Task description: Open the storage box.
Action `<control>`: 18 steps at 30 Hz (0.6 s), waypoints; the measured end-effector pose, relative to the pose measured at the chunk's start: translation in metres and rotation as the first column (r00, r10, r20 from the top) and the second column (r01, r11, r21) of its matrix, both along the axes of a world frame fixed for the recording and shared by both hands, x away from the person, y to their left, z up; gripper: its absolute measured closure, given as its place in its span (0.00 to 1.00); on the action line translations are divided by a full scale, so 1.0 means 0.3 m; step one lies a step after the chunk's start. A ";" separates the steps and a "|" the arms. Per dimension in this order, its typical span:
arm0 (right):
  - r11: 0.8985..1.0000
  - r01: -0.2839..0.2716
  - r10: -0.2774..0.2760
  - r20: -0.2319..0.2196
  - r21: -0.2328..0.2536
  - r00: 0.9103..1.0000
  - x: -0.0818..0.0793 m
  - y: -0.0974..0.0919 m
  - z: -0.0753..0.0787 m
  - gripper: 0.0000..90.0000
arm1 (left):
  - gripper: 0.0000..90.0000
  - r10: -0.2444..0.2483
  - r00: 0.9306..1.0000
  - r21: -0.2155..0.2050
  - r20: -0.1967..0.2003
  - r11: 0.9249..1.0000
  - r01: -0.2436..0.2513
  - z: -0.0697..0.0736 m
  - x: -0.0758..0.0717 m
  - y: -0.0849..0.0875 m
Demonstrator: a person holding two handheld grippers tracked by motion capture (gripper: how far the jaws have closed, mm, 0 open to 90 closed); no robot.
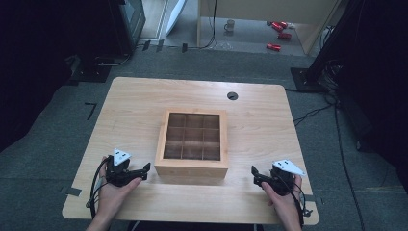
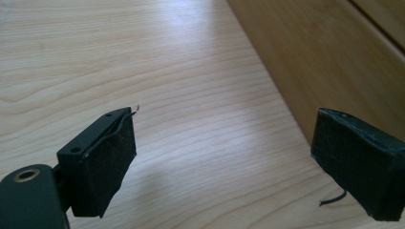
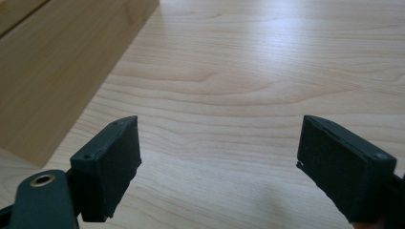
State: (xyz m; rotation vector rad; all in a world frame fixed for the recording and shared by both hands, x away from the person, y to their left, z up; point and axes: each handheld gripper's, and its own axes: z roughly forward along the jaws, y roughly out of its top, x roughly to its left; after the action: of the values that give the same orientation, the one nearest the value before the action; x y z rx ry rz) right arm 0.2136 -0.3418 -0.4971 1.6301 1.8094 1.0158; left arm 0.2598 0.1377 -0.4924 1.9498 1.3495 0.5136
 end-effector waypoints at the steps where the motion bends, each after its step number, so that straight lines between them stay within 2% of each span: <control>1: 1.000 0.000 0.000 0.000 0.000 1.000 0.000 0.000 0.000 0.17 | 0.09 0.000 1.000 0.000 0.000 1.000 0.000 0.000 0.000 0.000; 7: 0.998 -0.040 0.039 0.021 0.051 0.999 -0.003 0.044 0.015 0.19 | 0.09 -0.048 0.999 -0.018 0.018 0.999 0.049 0.010 -0.017 -0.035; 10: 0.997 -0.062 0.060 0.032 0.052 0.998 -0.006 0.068 0.020 0.20 | 0.15 -0.044 0.999 -0.012 0.030 0.999 0.044 0.013 -0.021 -0.042; 15: 0.994 -0.091 0.089 0.040 0.052 0.995 -0.010 0.098 0.024 0.21 | 0.16 -0.056 0.998 -0.029 0.018 0.998 0.056 0.014 -0.024 -0.035; 18: 0.992 -0.115 0.112 0.045 0.048 0.993 -0.015 0.125 0.026 0.22 | 0.16 -0.067 0.998 -0.031 0.009 0.997 0.068 0.013 -0.042 -0.031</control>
State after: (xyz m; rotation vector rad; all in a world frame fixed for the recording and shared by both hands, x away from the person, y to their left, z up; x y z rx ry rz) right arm 0.2091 -0.3042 -0.4894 1.5379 1.8809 1.1455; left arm 0.2471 0.1283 -0.4885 1.9591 1.2749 0.4644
